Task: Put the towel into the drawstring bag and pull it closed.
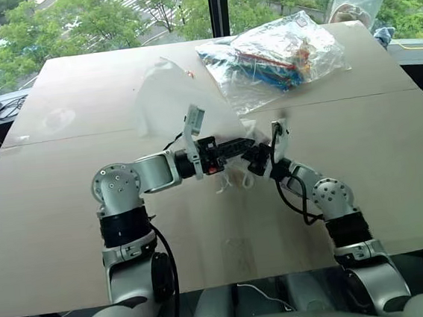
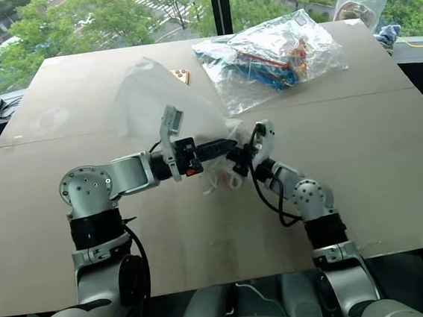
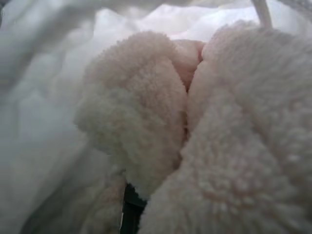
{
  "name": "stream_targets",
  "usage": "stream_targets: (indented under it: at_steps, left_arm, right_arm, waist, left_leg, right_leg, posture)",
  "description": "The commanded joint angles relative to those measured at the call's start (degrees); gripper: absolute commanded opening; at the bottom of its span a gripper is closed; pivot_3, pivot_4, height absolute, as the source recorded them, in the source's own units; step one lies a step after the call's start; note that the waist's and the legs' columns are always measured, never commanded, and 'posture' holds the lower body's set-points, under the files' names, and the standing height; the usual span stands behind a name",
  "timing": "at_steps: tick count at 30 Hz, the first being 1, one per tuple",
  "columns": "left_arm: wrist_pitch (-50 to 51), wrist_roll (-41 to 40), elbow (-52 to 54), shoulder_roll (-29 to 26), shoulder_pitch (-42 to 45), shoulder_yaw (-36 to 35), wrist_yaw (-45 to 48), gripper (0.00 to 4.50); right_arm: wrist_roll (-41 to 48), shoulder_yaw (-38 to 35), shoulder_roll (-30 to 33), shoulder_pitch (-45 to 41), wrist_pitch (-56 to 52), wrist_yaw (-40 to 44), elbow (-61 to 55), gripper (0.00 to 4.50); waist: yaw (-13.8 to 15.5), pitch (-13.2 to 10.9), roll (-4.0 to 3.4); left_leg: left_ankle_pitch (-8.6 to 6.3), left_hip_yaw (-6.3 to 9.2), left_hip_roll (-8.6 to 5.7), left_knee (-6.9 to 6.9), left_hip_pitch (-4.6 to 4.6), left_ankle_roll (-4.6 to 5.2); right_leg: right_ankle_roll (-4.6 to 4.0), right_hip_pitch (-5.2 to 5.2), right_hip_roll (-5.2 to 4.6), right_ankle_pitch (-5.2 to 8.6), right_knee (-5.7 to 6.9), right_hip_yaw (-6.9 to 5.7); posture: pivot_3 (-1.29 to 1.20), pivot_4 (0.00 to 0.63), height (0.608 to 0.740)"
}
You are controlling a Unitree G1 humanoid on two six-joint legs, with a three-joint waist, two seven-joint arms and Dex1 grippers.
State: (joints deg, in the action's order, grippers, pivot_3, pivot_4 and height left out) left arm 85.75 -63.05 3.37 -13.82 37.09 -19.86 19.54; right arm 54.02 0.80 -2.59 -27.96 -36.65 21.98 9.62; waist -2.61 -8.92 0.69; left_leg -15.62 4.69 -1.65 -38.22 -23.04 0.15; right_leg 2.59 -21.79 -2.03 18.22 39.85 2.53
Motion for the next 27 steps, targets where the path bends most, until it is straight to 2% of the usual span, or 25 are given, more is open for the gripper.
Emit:
stream_targets:
  at_steps: [1, 4, 6, 10, 12, 14, 18, 21, 25, 27]
  left_arm:
    - [1.51, -2.46, 2.37, -0.33, -2.12, -1.13, -0.75, 0.00]
    - [1.36, -3.34, 3.25, -1.13, -3.32, -2.18, -1.92, 0.00]
    - [0.36, -3.20, 2.82, -1.44, -2.94, -2.62, -2.68, 0.00]
    - [-2.52, -1.54, -0.32, -0.44, 1.91, -1.92, -4.29, 0.00]
    - [-3.05, -0.97, -0.78, -0.38, 3.70, -0.61, -3.95, 0.00]
    - [-2.70, -1.32, -0.86, 0.01, 4.59, -0.28, -3.86, 0.00]
    - [-2.09, -1.22, 1.34, -0.16, 3.29, 0.28, -3.40, 0.00]
    - [-2.54, -2.66, 1.09, 0.76, 3.17, -2.45, -4.46, 0.00]
    - [-3.26, -5.38, 2.34, 1.18, 4.59, -5.33, -5.30, 0.00]
    - [-3.80, -6.80, 1.73, 0.88, 5.73, -7.34, -6.06, 0.00]
  right_arm:
    - [10.08, -8.35, -5.36, -2.20, -1.00, 1.32, 0.75, 0.01]
    - [13.95, -11.04, -5.49, -1.92, -5.52, 2.85, 0.97, 0.01]
    - [11.25, -7.60, -3.77, -1.18, -8.04, 5.19, -1.61, 0.01]
    - [-10.49, 11.57, 3.75, -2.12, -2.28, 9.88, -5.94, 0.01]
    - [-19.60, 17.42, 5.43, -3.87, 2.66, 9.51, -3.52, 0.01]
    - [-26.06, 19.99, 5.48, -5.39, 6.84, 9.85, 0.25, 0.01]
    - [-31.93, 20.68, 4.45, -7.19, 9.46, 12.00, 4.72, 0.01]
    - [-31.05, 16.16, 1.72, -7.84, 6.73, 11.02, 7.59, 0.01]
    - [-14.39, -0.77, -4.42, -8.07, -5.43, 8.45, 7.64, 0.01]
    - [-9.28, -6.97, -5.45, -8.49, -9.69, 6.32, 7.65, 0.01]
  waist:
    - [0.06, 0.00, -0.01]
    - [0.31, -0.01, -0.02]
    - [0.32, -0.01, -0.02]
    - [0.19, -0.01, -0.02]
    - [-0.01, -0.01, -0.02]
    - [-0.42, -0.01, -0.02]
    - [-0.76, -0.01, -0.01]
    - [-0.82, -0.01, -0.01]
    - [-0.69, -0.01, -0.01]
    - [-0.50, -0.02, -0.02]
  left_leg:
    - [0.00, 0.02, 0.01, 0.02, 0.02, -0.01]
    - [0.00, 0.04, -0.01, 0.02, 0.02, -0.01]
    - [0.00, 0.03, -0.05, 0.01, 0.02, -0.01]
    - [0.00, 0.01, -0.07, 0.01, 0.02, -0.01]
    - [0.00, -0.01, -0.07, 0.01, 0.04, -0.01]
    - [0.00, -0.01, -0.05, 0.02, 0.07, -0.01]
    - [0.00, 0.04, -0.06, 0.06, 0.11, -0.02]
    - [0.00, 0.03, -0.07, 0.05, 0.11, -0.02]
    - [0.00, 0.14, -0.06, 0.05, 0.08, -0.04]
    - [0.00, 0.18, -0.06, 0.05, 0.04, -0.04]
  right_leg:
    - [-0.01, 0.01, 0.00, 0.00, 0.00, -0.01]
    - [-0.01, 0.02, -0.05, 0.00, 0.00, -0.03]
    - [-0.01, 0.03, -0.10, -0.01, -0.01, -0.03]
    - [-0.01, 0.02, -0.07, 0.00, -0.01, -0.02]
    - [0.00, 0.01, -0.02, 0.00, 0.00, 0.01]
    - [0.00, 0.00, 0.02, 0.00, 0.02, 0.06]
    - [-0.01, 0.00, 0.00, 0.00, 0.01, 0.12]
    - [0.00, 0.00, -0.03, -0.01, 0.01, 0.13]
    - [-0.01, 0.00, -0.05, -0.01, 0.01, 0.03]
    - [-0.01, 0.00, -0.08, -0.01, 0.00, -0.01]
  posture:
    - [0.00, 0.150, 0.740]
    - [0.00, 0.150, 0.740]
    - [0.00, 0.150, 0.740]
    - [0.00, 0.150, 0.740]
    - [0.00, 0.150, 0.740]
    - [0.00, 0.150, 0.740]
    - [0.00, 0.150, 0.740]
    - [0.00, 0.150, 0.740]
    - [0.00, 0.150, 0.740]
    - [0.00, 0.150, 0.740]
